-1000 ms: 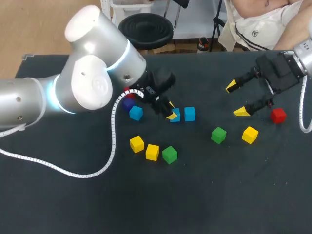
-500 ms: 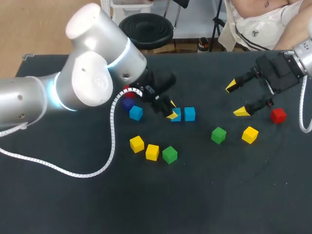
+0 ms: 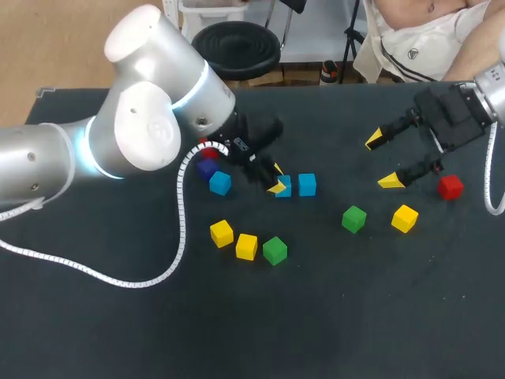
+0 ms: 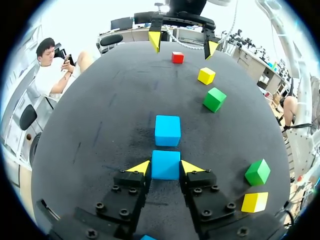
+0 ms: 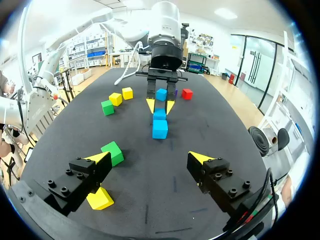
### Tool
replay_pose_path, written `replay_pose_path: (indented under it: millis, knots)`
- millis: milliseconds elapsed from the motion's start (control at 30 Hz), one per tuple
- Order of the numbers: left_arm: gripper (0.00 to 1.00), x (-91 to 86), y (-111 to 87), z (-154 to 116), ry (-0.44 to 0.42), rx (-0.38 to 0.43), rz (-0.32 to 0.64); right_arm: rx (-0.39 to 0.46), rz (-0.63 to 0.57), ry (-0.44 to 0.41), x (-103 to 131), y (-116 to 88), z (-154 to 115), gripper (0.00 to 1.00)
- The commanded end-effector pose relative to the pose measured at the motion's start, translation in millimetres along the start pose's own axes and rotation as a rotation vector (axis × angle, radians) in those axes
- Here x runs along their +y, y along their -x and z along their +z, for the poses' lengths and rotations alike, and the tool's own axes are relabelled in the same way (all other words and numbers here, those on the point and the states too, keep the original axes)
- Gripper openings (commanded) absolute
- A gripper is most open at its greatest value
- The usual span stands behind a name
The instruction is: Place the blue cubes, place green cubes on the blue cubes, place the yellow cubes on the green cubes, then place the red cubes on the yellow cubes, and place purple cube on the red cubes.
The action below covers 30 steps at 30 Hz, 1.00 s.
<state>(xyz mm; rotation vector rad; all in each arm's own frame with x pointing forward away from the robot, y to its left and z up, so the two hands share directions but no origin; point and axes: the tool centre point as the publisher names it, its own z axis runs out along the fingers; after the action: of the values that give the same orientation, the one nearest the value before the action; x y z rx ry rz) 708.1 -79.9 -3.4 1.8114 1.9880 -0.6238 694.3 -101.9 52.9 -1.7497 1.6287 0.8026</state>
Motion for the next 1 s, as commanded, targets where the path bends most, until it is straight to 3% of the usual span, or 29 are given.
replay_pose_path:
  millis: [33,300,400,467,500,1000]
  knots:
    - [0.00,0.9,-1.2,3,-0.004,0.003,-0.003,-0.001,-0.001,0.000,0,0,0,1.00]
    - [0.00,1.0,-1.2,3,-0.003,0.005,-0.005,-0.001,-0.001,0.000,0,0,0,1.00]
    - [0.49,1.1,-0.9,3,-0.002,0.006,-0.010,-0.001,-0.001,0.000,0,0,0,1.00]
    - [0.95,1.1,-1.0,3,-0.002,0.006,-0.015,-0.001,-0.001,0.000,0,0,0,1.00]
    - [1.00,1.0,-1.0,3,-0.002,0.005,-0.016,-0.001,-0.001,0.000,0,0,0,1.00]
    - [1.00,-8.6,3.3,-28,0.029,-0.048,-0.018,-0.001,-0.001,0.000,0,0,0,1.00]
